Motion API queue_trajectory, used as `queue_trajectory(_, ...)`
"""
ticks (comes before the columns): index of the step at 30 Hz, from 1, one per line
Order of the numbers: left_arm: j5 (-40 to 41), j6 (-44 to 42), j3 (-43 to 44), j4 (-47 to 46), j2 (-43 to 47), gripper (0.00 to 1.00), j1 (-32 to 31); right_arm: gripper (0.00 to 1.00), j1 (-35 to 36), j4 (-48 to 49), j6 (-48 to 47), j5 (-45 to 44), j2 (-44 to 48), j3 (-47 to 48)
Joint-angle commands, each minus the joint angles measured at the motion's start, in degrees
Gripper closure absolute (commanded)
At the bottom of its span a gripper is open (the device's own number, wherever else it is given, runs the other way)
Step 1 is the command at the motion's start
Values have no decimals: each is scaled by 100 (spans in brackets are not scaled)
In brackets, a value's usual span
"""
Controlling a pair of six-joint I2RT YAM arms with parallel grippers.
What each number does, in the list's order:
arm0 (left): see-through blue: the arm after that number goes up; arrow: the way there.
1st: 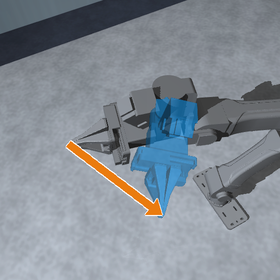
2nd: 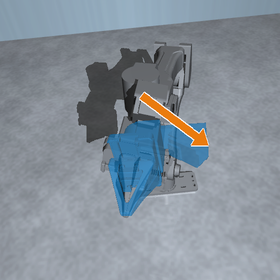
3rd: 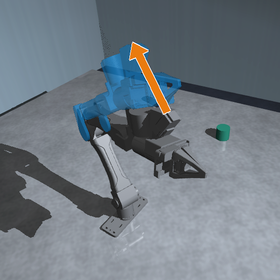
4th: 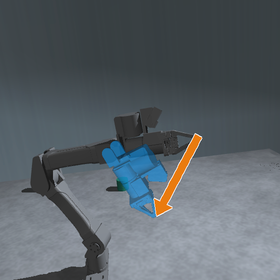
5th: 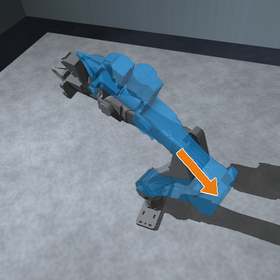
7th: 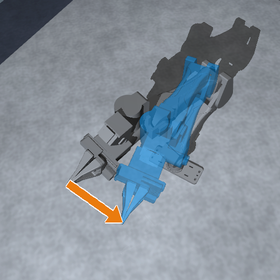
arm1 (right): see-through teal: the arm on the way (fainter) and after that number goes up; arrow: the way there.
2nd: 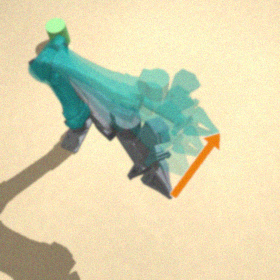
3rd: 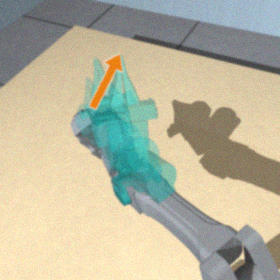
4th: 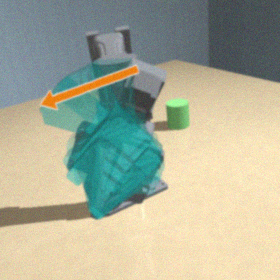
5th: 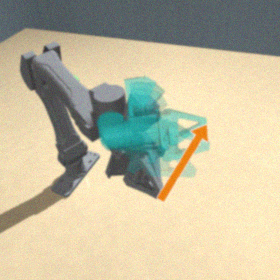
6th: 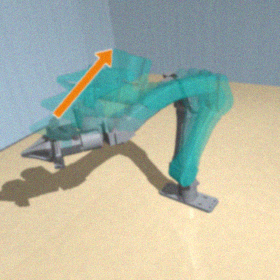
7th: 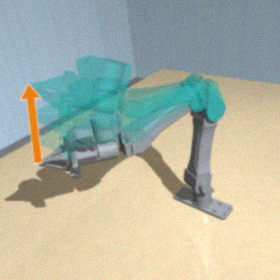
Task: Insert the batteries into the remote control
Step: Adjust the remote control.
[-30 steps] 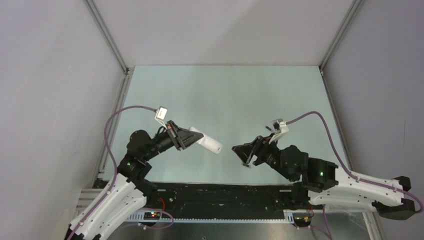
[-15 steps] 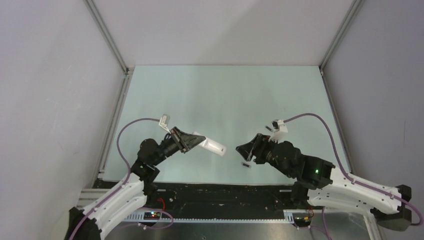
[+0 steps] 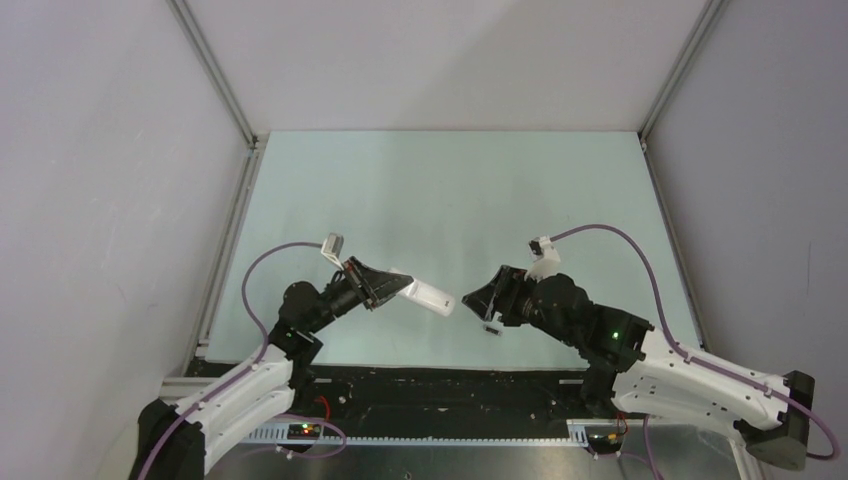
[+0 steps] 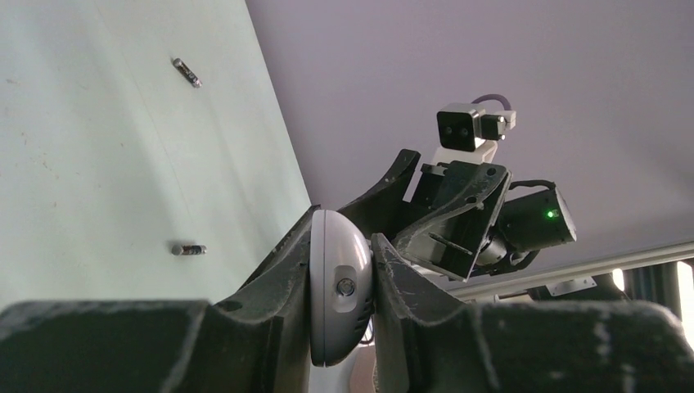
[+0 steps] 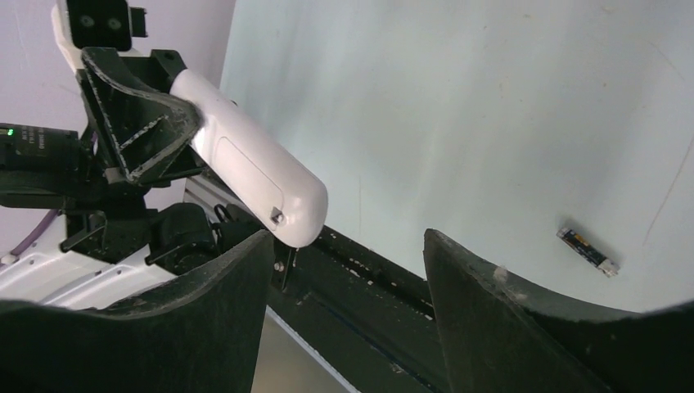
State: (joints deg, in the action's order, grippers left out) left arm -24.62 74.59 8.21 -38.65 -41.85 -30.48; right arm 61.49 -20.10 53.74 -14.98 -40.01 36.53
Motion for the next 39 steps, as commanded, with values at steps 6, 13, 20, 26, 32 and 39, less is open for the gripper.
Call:
queue_trajectory(6,-35,144,-40,-424,16,100,-17,28,174,1011,-140,88,-310,-28)
queue_trajectory(13,12,233,-38,-459,108,100,-11,35,286,1190,-63,43,-409,-37)
queue_trajectory(20,47,419,-66,-548,185,100,-11,44,297,1438,149,-1,-262,-211)
queue_trajectory(26,95,621,-32,-572,256,100,-10,54,284,1561,327,-19,-108,-395)
queue_trajectory(32,127,701,-35,-582,279,100,-11,54,274,1678,415,21,51,-453)
queue_trajectory(39,134,729,-40,-582,282,100,-18,53,280,1948,271,264,-5,-453)
